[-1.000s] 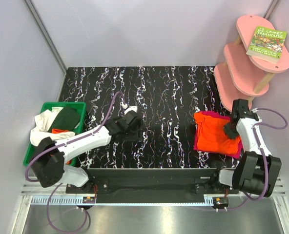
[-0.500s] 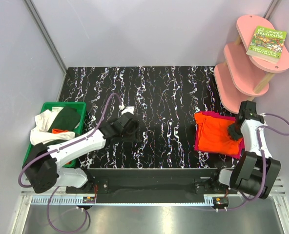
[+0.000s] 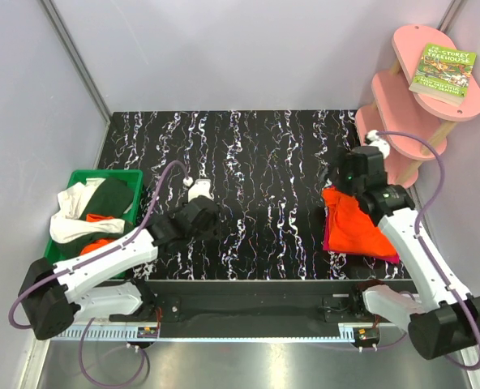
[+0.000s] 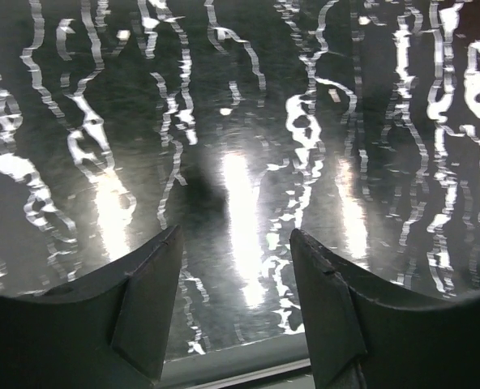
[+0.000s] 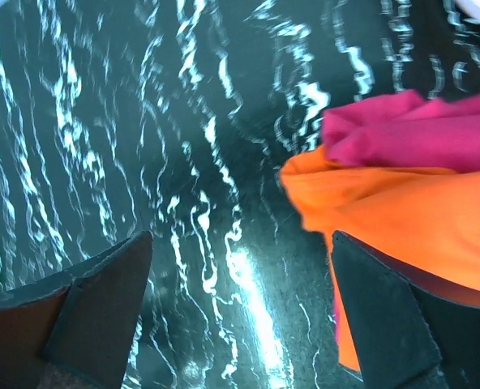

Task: Fold and stack the t-shirts
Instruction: Put the neatly folded tshirt into the corner of the board with the right arm

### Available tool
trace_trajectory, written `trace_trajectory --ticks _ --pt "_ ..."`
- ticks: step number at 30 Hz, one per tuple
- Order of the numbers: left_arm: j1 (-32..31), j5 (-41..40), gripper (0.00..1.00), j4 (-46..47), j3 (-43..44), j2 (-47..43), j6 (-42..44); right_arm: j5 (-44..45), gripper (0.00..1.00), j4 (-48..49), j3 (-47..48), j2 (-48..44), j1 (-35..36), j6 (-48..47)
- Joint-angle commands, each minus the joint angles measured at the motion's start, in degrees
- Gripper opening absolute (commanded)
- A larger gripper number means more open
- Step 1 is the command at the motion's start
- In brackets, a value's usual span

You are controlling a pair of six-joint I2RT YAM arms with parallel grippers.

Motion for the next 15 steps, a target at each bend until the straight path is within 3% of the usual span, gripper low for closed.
trace_trajectory --ticks 1,10,15 --pt "-1.24 -7.41 0.6 -3.39 -0.24 -1.59 0.57 7.62 0.99 1.88 -0.56 2.76 10.78 -3.99" --pt "-1.95 -11.63 0.61 -9.38 3.54 1.4 -2.33 35.71 1.0 0.56 7.43 19.9 37.92 -8.73" --pt "-2.04 -13.3 0.62 -10.44 3.55 -1.14 -3.12 41.91 1.0 -1.19 13.06 25.0 42.7 -11.64"
